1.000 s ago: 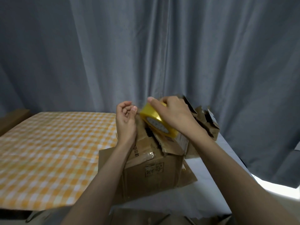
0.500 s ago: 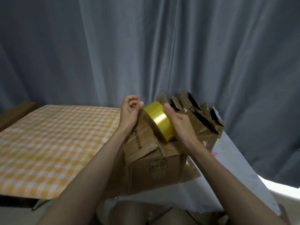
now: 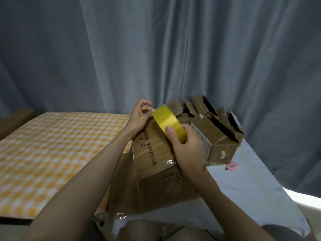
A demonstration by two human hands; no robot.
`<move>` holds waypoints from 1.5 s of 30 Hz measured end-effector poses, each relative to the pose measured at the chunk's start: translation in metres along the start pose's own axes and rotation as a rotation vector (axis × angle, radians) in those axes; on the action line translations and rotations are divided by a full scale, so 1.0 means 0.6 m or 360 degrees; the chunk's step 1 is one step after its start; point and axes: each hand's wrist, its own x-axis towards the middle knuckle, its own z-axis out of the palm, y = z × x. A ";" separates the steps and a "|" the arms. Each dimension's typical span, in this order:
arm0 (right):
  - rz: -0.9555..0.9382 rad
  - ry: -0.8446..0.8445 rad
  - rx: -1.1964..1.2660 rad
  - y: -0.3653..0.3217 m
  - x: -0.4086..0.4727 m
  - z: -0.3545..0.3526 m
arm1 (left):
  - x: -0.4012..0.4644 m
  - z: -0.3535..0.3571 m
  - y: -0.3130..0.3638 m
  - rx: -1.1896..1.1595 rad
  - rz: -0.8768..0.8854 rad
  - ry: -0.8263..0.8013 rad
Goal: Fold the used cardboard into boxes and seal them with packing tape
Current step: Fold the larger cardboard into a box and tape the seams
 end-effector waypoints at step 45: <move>0.0340 -0.0373 -0.0368 -0.071 0.073 -0.120 | 0.103 0.006 0.063 0.0565 -0.0244 -0.0145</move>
